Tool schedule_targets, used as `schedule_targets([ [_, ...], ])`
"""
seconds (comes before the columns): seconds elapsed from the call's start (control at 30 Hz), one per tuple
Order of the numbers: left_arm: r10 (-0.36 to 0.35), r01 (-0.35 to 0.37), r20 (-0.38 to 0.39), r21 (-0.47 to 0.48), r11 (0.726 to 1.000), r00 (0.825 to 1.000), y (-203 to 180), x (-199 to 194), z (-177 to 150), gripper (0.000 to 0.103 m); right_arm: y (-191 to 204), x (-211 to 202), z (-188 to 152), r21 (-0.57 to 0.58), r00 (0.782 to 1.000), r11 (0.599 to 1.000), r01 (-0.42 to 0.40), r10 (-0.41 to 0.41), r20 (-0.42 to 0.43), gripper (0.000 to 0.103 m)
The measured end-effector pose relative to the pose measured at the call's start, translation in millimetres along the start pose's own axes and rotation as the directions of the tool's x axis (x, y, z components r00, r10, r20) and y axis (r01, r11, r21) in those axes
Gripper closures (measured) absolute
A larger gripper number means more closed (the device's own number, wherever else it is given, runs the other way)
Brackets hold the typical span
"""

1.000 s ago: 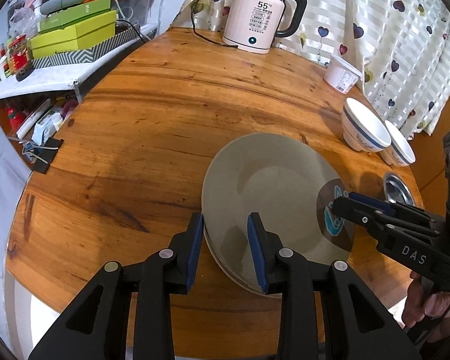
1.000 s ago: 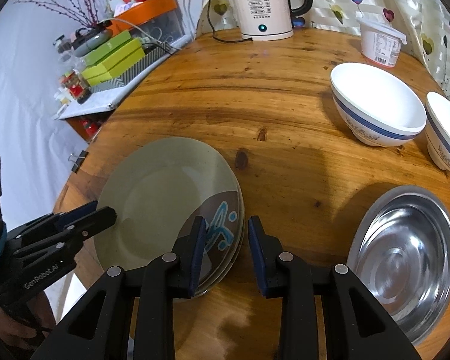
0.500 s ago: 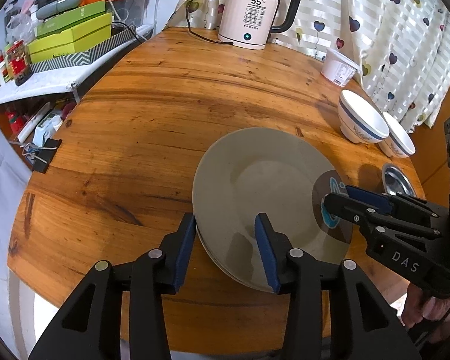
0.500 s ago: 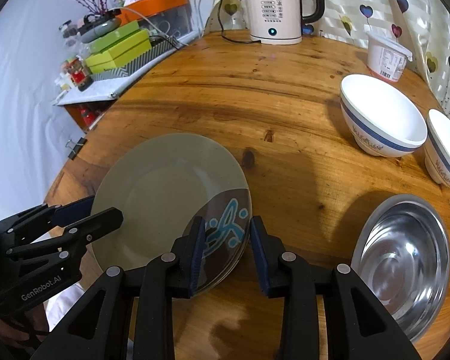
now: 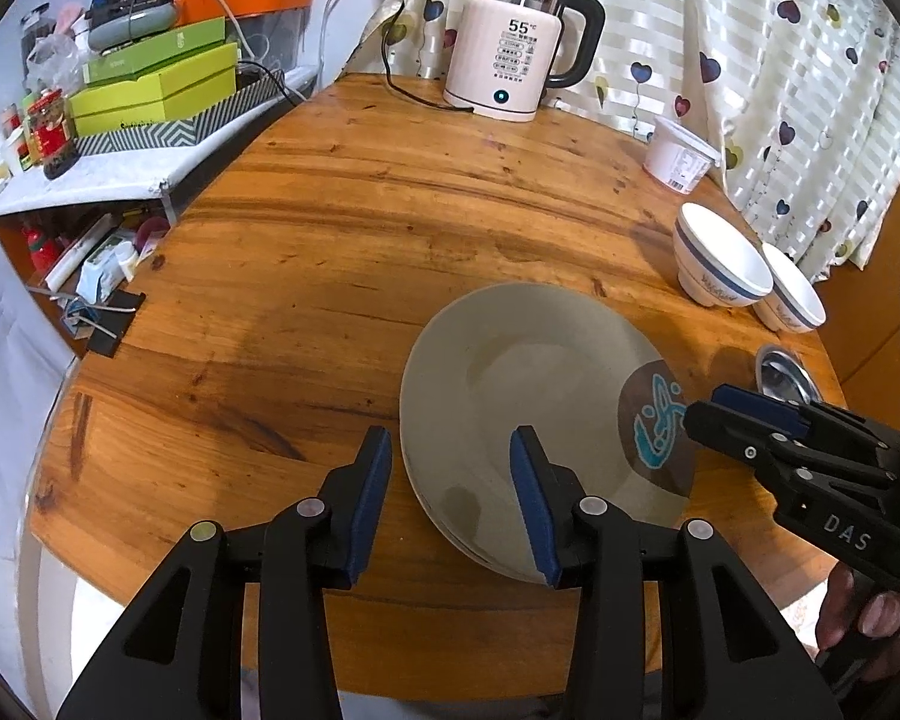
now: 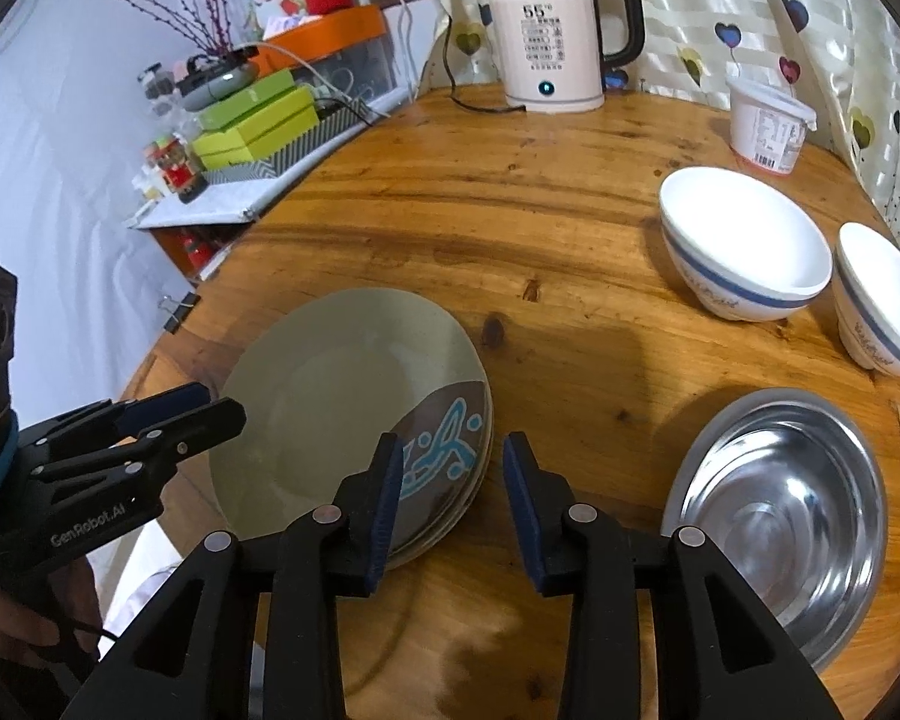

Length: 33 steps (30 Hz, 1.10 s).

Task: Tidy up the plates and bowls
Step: 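Lower the beige plate stack onto the table and open both tools, then move the right tool to the steel bowl and grasp its rim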

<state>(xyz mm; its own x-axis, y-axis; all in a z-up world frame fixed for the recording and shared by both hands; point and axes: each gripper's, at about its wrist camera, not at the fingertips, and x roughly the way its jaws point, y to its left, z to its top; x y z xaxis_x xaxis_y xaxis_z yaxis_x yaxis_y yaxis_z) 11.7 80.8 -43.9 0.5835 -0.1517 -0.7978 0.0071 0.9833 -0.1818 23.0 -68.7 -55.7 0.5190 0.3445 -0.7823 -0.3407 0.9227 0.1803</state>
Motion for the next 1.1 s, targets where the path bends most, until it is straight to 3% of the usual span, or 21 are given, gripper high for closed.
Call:
schedule_targets([
  [0.47,-0.033,0.031,0.054,0.048,0.998,0.998,-29.0,-24.9,0.7,0.061,-3.2,-46.2,-9.8,-0.012,0.998,1.000,-0.020,0.020,0.057,0.065],
  [1.1,-0.102,0.095,0.046,0.141,0.985,0.994,-69.1,-19.6,7.5,0.061,-45.2,-74.7,-21.0,0.072,0.997,0.997,0.025,-0.031,0.075,0.065],
])
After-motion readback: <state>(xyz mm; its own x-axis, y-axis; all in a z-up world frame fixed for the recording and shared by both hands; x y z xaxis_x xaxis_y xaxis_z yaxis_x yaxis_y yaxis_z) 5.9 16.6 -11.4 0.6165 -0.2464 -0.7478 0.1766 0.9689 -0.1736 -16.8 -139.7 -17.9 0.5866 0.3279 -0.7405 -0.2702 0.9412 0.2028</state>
